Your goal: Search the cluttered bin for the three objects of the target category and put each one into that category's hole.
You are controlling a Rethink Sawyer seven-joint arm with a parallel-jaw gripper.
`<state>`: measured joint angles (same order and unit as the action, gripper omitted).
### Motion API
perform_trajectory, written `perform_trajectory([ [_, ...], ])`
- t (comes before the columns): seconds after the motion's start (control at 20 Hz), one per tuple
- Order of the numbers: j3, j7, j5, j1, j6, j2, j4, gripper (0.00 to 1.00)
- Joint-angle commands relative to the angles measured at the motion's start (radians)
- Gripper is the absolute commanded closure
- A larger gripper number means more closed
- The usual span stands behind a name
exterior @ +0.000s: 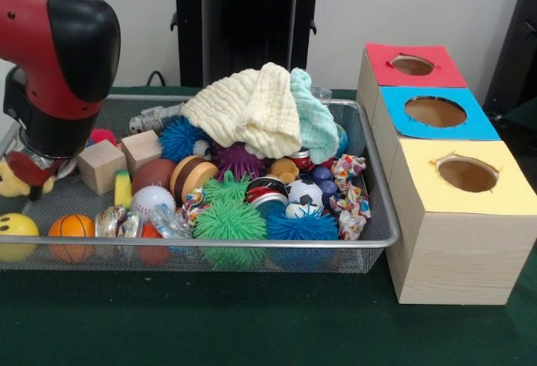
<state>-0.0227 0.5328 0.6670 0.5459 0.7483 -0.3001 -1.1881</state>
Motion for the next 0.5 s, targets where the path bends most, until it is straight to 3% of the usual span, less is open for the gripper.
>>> perform_trajectory([
  [0.05,-0.03,0.116,0.005,0.009,-0.058,-0.014,-0.08,1.0],
  [0.5,-0.019,0.15,0.007,-0.025,-0.051,-0.008,-0.098,1.0],
])
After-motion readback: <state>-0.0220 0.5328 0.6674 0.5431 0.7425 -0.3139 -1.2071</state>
